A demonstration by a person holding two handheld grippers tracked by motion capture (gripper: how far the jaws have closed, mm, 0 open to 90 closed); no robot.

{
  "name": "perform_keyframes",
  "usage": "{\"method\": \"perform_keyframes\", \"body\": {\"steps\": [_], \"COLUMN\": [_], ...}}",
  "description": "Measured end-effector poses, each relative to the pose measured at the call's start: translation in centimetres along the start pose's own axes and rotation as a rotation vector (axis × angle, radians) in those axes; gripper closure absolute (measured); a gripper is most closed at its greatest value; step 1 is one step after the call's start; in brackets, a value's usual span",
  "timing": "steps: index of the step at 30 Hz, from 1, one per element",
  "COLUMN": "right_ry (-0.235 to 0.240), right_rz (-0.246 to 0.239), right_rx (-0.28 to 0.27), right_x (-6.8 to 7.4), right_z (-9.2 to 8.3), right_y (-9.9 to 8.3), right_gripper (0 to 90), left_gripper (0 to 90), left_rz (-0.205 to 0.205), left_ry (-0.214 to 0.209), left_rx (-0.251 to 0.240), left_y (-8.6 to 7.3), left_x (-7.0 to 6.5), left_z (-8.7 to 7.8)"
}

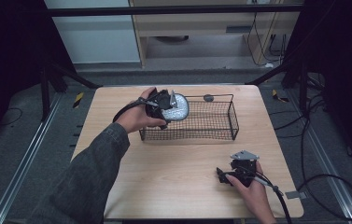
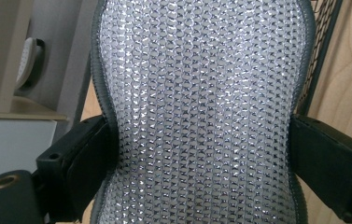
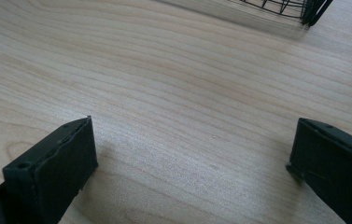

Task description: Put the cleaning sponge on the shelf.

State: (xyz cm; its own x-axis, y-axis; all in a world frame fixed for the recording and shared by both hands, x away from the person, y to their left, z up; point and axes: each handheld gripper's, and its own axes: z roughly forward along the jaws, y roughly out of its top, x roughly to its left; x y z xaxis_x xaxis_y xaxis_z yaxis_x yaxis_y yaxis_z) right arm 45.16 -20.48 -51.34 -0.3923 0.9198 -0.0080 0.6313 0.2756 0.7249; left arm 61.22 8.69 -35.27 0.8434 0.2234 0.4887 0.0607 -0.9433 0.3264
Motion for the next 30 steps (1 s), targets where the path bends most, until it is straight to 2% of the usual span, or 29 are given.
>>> {"method": "perform_keyframes", "body": {"steps": [11,24,30], "right_ry": [0.000,0.000,-0.001], "right_rz": [0.000,-0.002,0.001], "right_rx": [0.000,0.000,0.002], "right_x": [0.0,0.0,0.0], "right_z": [0.0,0.0,0.0], "right_y": [0.0,0.0,0.0], "right_gripper": [0.8,0.8,0.8], "left_gripper": [7.8,7.7,7.6], "left_rz": [0.018,0.012,0.019], "left_ry": [0.001,-0.009,-0.011], "left_rx": [0.001,0.011,0.013], "left_y": [0.4,0.3,0.4], "left_x": [0.3,0.7,0.4], "left_z": [0.9,1.9,2.3]}}
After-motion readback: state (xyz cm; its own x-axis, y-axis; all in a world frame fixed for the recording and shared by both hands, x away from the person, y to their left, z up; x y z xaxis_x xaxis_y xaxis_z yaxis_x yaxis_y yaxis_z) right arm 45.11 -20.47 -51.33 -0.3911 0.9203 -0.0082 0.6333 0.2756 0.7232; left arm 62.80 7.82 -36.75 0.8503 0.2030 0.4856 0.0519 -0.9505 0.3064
